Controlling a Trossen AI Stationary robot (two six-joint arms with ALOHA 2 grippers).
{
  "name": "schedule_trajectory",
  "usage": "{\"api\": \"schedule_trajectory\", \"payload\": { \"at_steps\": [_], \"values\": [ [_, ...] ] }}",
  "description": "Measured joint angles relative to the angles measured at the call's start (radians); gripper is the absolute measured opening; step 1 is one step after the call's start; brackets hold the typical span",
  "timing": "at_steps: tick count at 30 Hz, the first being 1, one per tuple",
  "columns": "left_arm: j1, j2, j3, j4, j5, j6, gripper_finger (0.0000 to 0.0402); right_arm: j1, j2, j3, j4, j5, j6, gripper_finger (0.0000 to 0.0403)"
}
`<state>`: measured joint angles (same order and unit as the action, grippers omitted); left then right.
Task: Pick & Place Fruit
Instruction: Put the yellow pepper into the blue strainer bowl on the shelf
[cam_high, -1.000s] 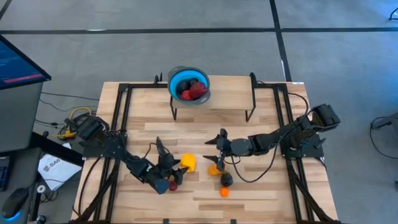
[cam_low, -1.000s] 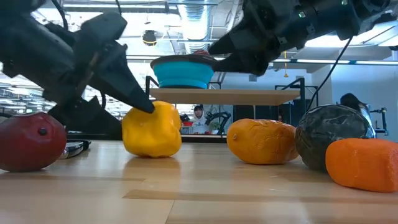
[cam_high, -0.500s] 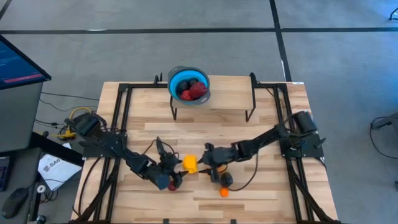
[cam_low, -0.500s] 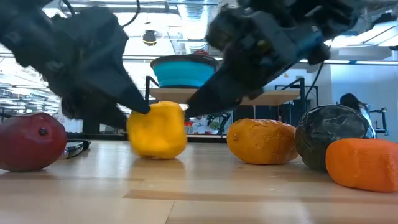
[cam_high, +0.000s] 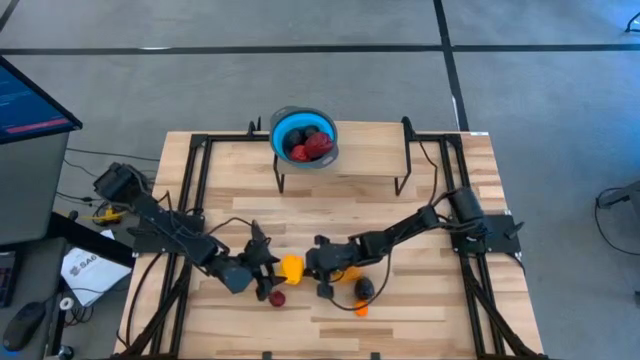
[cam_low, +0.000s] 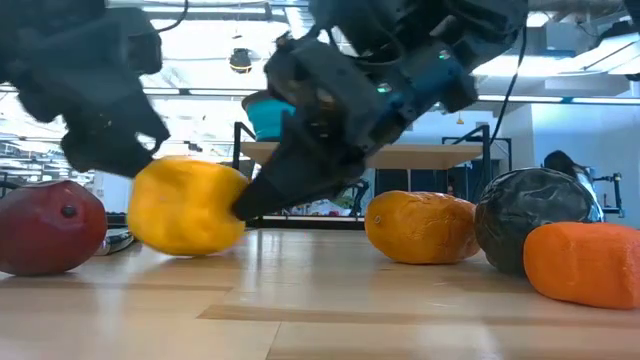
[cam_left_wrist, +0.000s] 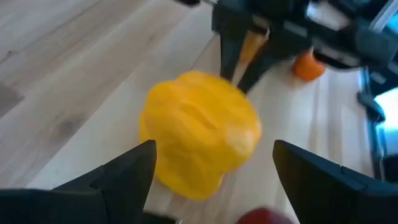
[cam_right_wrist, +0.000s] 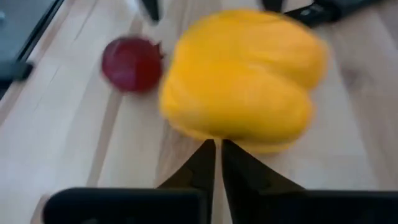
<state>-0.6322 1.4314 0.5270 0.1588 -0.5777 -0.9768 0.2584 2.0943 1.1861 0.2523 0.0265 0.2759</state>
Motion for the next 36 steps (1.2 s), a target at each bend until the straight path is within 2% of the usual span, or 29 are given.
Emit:
{"api": "schedule_trajectory", "payload": {
  "at_steps": [4, 9, 12, 17, 20, 24, 28, 32, 36],
  "values": [
    [-0.016, -0.007, -0.02, -0.009, -0.002, -0.012, 0.0314, -0.002, 0.034, 0.033, 0.008, 0.003, 0.032, 0.0004],
    [-0.018, 0.012, -0.02, -0.013, -0.001, -0.015, 0.0312, -0.003, 0.027, 0.039, -0.002, 0.0, 0.039, 0.0003],
    [-0.015, 0.035, -0.02, -0.014, -0.047, -0.012, 0.0312, -0.009, 0.01, 0.039, -0.023, 0.002, 0.039, 0.0004],
    [-0.001, 0.076, -0.02, -0.015, -0.136, 0.059, 0.0305, -0.014, -0.018, 0.039, -0.087, 0.003, 0.032, 0.0001],
    [0.035, 0.09, -0.02, -0.013, -0.151, 0.118, 0.0301, -0.018, -0.034, 0.039, -0.163, 0.006, 0.032, 0.0002],
    [0.101, 0.097, -0.02, -0.007, -0.152, 0.25, 0.0298, -0.016, -0.072, 0.039, -0.254, 0.06, 0.031, 0.0003],
    [0.176, 0.097, -0.02, 0.035, -0.133, 0.425, 0.0298, -0.011, -0.081, 0.037, -0.3, 0.101, 0.032, 0.0002],
    [0.269, 0.097, -0.02, 0.116, -0.01, 0.609, 0.0298, -0.007, -0.081, 0.036, -0.357, 0.136, 0.059, 0.0001],
    [0.332, 0.079, -0.02, 0.126, 0.066, 0.652, 0.0298, -0.004, -0.082, 0.036, -0.458, 0.229, 0.101, 0.0002]
  ]
}}
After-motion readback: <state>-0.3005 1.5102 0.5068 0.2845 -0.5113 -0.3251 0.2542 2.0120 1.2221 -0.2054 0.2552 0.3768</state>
